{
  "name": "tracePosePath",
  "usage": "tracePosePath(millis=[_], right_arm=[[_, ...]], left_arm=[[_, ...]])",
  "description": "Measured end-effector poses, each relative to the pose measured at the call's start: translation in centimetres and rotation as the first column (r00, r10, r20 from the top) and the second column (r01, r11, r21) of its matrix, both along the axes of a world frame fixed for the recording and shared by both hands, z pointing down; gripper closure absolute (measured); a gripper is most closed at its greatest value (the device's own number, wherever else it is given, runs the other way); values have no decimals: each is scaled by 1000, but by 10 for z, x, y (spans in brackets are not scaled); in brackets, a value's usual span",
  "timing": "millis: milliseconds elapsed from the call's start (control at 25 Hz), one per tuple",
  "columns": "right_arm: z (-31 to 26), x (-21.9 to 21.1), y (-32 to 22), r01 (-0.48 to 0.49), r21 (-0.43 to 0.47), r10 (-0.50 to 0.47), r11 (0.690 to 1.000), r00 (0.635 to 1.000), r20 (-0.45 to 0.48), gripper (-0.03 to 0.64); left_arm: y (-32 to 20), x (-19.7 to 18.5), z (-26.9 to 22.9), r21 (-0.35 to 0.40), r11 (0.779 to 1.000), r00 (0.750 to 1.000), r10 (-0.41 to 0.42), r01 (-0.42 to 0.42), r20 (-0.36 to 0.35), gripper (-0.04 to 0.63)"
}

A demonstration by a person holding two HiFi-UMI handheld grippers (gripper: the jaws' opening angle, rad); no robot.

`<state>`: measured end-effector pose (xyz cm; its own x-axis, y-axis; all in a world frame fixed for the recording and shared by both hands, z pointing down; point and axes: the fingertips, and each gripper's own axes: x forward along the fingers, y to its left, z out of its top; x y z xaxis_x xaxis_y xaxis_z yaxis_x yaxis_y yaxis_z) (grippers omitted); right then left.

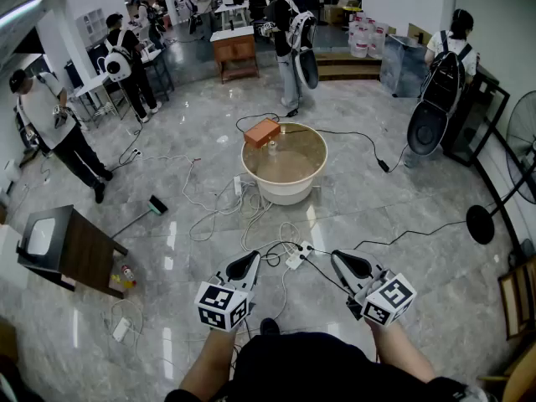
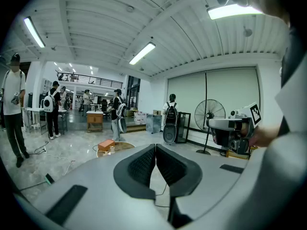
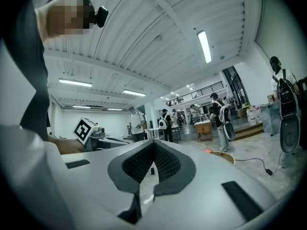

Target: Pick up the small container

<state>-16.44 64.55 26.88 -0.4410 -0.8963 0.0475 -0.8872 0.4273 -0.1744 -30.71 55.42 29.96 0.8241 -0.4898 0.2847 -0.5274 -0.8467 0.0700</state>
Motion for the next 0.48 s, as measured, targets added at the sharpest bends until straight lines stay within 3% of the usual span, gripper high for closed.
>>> tracePosePath(millis=[480], right_arm=[[0,9,33,21,16,-21,1000,1000,1,605]], left_arm=[[29,6,2,2,1000,1000,-30,30,-4,575]])
